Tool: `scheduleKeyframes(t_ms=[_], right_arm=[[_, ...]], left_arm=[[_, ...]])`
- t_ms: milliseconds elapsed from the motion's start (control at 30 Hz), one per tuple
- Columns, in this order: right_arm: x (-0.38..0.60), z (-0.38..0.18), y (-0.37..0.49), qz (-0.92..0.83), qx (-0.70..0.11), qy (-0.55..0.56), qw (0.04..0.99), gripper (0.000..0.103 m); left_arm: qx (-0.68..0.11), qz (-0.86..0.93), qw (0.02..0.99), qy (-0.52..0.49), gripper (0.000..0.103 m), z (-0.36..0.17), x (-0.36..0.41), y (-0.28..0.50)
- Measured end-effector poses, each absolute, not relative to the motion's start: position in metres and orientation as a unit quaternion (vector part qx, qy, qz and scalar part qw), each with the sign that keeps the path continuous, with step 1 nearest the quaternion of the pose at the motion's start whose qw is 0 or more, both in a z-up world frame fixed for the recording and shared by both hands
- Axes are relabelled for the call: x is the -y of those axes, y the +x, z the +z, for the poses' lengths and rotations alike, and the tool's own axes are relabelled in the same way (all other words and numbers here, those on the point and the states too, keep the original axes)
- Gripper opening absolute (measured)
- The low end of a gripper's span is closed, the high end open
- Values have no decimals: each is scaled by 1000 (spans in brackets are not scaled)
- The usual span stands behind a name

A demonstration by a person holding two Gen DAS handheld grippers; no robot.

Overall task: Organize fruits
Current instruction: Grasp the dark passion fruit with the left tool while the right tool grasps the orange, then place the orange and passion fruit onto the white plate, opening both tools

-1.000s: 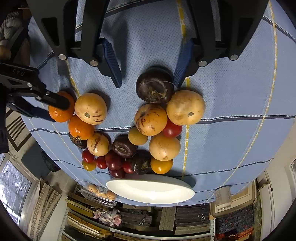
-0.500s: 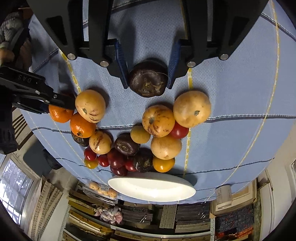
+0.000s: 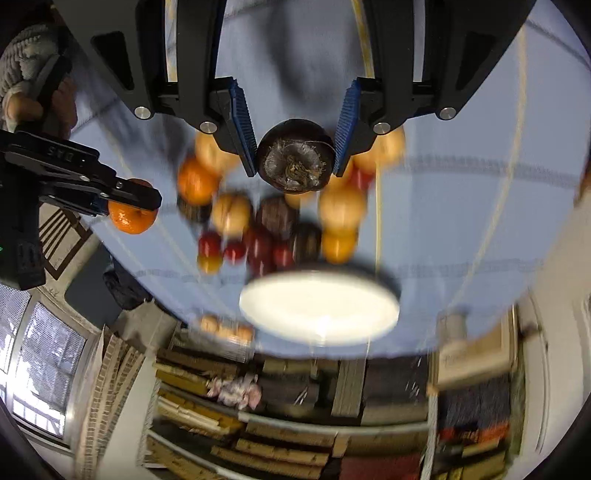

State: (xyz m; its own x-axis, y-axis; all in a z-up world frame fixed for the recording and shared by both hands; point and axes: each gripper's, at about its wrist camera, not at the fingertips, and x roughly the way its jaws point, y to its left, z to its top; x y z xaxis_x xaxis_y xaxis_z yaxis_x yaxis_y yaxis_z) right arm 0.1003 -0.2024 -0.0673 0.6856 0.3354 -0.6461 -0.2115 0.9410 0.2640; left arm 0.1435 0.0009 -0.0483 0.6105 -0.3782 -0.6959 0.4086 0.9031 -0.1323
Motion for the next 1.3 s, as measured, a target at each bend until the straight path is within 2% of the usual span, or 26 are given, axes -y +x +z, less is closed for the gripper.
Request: scheduleKeyframes(t_ms=[133, 300, 467, 700, 800, 833, 967, 1033, 1100, 1233, 1300], right_arm=[[202, -38, 146, 152, -344, 74, 924, 43], [201, -42, 223, 141, -358, 78, 920, 43], [196, -61, 292, 139, -398, 75, 904, 43], [176, -88, 329, 134, -426, 31, 894, 44], [177, -85, 325, 136, -415, 42, 899, 45], [179, -81, 322, 138, -409, 48, 901, 45], [192, -54, 292, 137, -374, 60, 915, 45], [204, -37, 264, 137, -348, 71, 925, 52], [217, -25, 231, 133, -316, 90, 935, 68], [240, -24, 155, 128, -269, 129, 946, 71], [244, -36, 121, 131, -262, 153, 944, 71]], left_arm=[[-359, -219, 907, 34, 41, -21, 21, 196], [-365, -204, 908, 21, 41, -23, 33, 262], [-412, -191, 891, -7, 41, -49, 30, 325], [-431, -187, 883, -18, 43, -72, 26, 347], [-427, -182, 886, -19, 60, -71, 23, 346], [-423, -180, 888, -21, 62, -68, 20, 344], [-406, -178, 896, -33, 62, -52, 5, 326], [-393, -172, 903, -36, 63, -42, -6, 309], [-384, -164, 908, -40, 64, -36, -21, 288], [-370, -137, 918, -42, 75, -38, -52, 227], [-371, -126, 919, -38, 75, -49, -63, 194]])
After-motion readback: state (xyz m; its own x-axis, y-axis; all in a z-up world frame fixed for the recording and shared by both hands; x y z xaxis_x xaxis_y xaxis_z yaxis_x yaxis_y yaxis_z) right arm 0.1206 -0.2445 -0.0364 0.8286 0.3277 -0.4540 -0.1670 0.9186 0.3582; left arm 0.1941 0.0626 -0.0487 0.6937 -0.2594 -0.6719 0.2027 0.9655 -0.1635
